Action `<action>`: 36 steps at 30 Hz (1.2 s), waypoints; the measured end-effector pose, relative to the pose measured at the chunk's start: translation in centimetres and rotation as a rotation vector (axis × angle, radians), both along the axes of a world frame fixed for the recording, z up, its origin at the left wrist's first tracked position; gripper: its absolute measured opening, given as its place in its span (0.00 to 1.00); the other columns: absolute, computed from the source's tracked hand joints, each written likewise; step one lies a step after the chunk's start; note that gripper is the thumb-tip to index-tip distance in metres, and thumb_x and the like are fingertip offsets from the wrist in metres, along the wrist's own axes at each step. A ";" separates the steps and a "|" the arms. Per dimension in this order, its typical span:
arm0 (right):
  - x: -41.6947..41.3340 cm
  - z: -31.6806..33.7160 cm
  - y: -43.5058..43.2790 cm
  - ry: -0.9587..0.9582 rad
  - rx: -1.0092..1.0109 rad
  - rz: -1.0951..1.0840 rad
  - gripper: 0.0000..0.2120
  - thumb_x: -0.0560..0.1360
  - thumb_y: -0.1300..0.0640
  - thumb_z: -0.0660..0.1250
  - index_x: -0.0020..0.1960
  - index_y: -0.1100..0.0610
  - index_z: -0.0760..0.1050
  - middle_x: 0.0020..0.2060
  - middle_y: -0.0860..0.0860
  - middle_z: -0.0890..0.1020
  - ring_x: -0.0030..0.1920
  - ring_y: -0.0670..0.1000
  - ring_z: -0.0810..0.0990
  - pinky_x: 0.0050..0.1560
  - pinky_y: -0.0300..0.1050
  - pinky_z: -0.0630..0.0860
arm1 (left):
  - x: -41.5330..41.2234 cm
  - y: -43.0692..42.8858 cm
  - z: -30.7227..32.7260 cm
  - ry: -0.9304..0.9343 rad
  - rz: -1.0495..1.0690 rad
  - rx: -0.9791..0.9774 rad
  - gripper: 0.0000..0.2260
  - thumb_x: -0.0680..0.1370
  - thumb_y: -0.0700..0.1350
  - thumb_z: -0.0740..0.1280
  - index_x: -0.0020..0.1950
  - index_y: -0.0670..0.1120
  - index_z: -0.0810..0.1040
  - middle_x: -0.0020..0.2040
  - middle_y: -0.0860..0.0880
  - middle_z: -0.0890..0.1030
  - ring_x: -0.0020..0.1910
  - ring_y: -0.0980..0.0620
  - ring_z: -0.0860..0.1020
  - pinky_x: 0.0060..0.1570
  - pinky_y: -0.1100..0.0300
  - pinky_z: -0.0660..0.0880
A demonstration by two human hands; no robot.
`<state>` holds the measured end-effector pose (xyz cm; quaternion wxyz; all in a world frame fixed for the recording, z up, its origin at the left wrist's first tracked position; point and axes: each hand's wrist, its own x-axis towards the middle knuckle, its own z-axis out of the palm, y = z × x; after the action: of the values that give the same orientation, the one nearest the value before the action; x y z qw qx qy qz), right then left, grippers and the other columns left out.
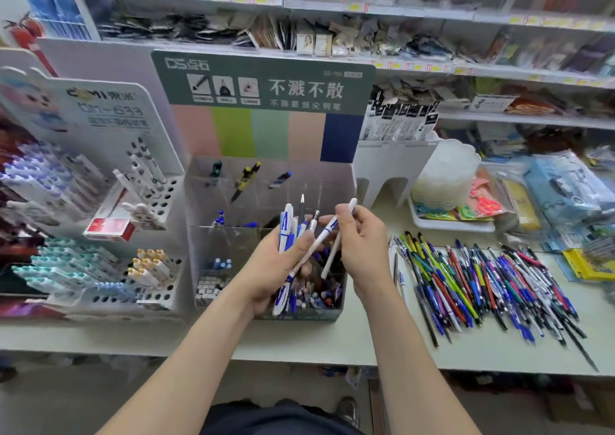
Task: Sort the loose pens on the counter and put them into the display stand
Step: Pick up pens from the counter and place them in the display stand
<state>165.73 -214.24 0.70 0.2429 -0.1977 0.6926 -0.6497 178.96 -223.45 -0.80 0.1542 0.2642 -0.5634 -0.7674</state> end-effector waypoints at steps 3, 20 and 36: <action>1.4 0.4 -1.1 -0.088 -0.135 -0.156 0.14 0.88 0.51 0.61 0.56 0.63 0.76 0.41 0.56 0.86 0.39 0.56 0.86 0.39 0.48 0.83 | 1.1 -1.2 -0.1 0.041 0.044 0.003 0.20 0.84 0.46 0.69 0.73 0.63 0.72 0.52 0.48 0.86 0.34 0.49 0.74 0.31 0.57 0.73; 7.3 1.9 -4.7 0.008 0.195 0.293 0.08 0.84 0.62 0.53 0.59 0.50 0.61 0.43 0.55 0.73 0.31 0.50 0.76 0.31 0.43 0.74 | 6.8 -6.1 -0.1 -0.040 0.294 -0.248 0.07 0.83 0.43 0.72 0.57 0.42 0.78 0.40 0.42 0.84 0.31 0.50 0.76 0.34 0.57 0.75; 8.1 4.7 -17.3 1.111 0.953 0.837 0.07 0.79 0.70 0.63 0.49 0.59 0.69 0.44 0.56 0.73 0.43 0.61 0.76 0.42 0.55 0.73 | 11.3 -9.5 -1.5 -0.170 0.597 -0.298 0.07 0.81 0.43 0.73 0.53 0.44 0.76 0.34 0.47 0.81 0.30 0.51 0.80 0.31 0.59 0.77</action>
<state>173.80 -231.55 5.39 0.1452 -0.6054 0.7811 0.0477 190.26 -232.93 -2.28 0.3614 0.4550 -0.5779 -0.5731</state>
